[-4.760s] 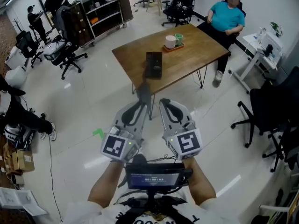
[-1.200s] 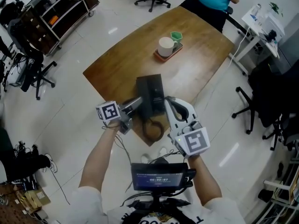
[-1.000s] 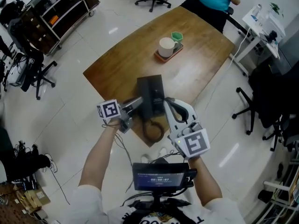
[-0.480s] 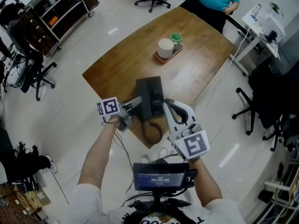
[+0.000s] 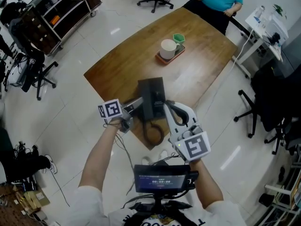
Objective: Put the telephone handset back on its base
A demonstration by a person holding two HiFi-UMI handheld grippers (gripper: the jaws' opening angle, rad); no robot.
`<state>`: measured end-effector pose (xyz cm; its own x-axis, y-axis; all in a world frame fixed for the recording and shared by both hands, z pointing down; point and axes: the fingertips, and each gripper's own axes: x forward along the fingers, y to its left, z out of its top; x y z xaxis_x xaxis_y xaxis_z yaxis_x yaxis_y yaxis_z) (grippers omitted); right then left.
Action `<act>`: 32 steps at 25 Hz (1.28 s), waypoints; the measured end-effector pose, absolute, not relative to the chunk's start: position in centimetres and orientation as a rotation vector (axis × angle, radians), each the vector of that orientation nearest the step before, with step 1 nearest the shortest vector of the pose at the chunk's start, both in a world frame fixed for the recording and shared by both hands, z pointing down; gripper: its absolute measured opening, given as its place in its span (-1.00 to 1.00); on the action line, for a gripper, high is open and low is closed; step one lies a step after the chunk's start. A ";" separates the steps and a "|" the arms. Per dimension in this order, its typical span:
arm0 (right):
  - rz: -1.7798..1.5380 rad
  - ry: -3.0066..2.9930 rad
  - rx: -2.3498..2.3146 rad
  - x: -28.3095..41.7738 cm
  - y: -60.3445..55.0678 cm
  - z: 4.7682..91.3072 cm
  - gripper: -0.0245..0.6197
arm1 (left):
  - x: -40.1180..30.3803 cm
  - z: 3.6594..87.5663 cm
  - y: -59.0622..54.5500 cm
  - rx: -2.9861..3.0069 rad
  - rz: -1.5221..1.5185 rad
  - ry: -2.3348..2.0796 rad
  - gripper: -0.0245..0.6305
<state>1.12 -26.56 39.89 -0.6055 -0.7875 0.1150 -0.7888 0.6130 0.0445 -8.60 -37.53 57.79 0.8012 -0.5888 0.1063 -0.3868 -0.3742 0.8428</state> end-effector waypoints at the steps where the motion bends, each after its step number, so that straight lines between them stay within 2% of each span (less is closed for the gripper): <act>1: 0.019 -2.709 1.329 1.1 -26.6 39.9 -0.91 | -8.7 57.8 -37.6 2.010 -0.262 -0.733 -0.59; 3: 0.017 -2.711 1.326 1.0 -26.6 39.9 -0.91 | -8.9 57.8 -37.7 2.012 -0.253 -0.746 -0.48; 7: 0.012 -2.714 1.322 0.9 -26.6 39.8 -0.91 | -8.8 58.0 -37.5 2.017 -0.232 -0.753 -0.48; 8: 0.013 -2.715 1.322 0.9 -26.6 39.8 -0.91 | -8.7 57.9 -37.4 2.020 -0.240 -0.744 -0.48; 11: 0.020 -2.713 1.325 0.9 -26.7 39.9 -0.91 | -8.4 57.2 -37.2 2.027 -0.267 -0.700 -0.74; 32: 0.048 -2.686 1.307 0.8 -26.5 41.0 -0.91 | -8.8 57.3 -37.4 1.982 -0.442 -0.580 -0.74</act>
<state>0.81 -26.49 40.98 -0.6075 -0.7796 0.1522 -0.7846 0.6188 0.0383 -8.82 -37.36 57.32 0.8194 -0.5699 -0.0620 -0.2110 -0.4004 0.8917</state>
